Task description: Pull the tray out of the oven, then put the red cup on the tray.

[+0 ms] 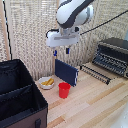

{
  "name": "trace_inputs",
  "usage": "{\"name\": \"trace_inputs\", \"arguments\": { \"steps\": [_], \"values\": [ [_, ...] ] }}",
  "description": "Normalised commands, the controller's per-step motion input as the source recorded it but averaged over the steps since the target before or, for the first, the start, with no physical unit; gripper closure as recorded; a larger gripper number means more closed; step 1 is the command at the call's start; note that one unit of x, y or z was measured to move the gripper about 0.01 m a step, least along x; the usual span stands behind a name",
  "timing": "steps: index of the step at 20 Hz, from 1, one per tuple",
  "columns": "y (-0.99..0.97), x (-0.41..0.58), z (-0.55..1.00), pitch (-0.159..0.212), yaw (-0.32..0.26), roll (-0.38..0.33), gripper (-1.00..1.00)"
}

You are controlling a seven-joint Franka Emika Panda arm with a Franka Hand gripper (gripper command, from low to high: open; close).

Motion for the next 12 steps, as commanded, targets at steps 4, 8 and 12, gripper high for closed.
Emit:
{"name": "trace_inputs", "arguments": {
  "steps": [4,8,12],
  "values": [
    [0.05,0.001,0.0,0.008,0.059,-0.311,-1.0],
    [-0.09,0.0,0.0,0.0,0.076,-0.375,-1.0],
    [-0.09,0.0,0.01,0.0,0.073,-0.375,-1.0]
  ]
}}
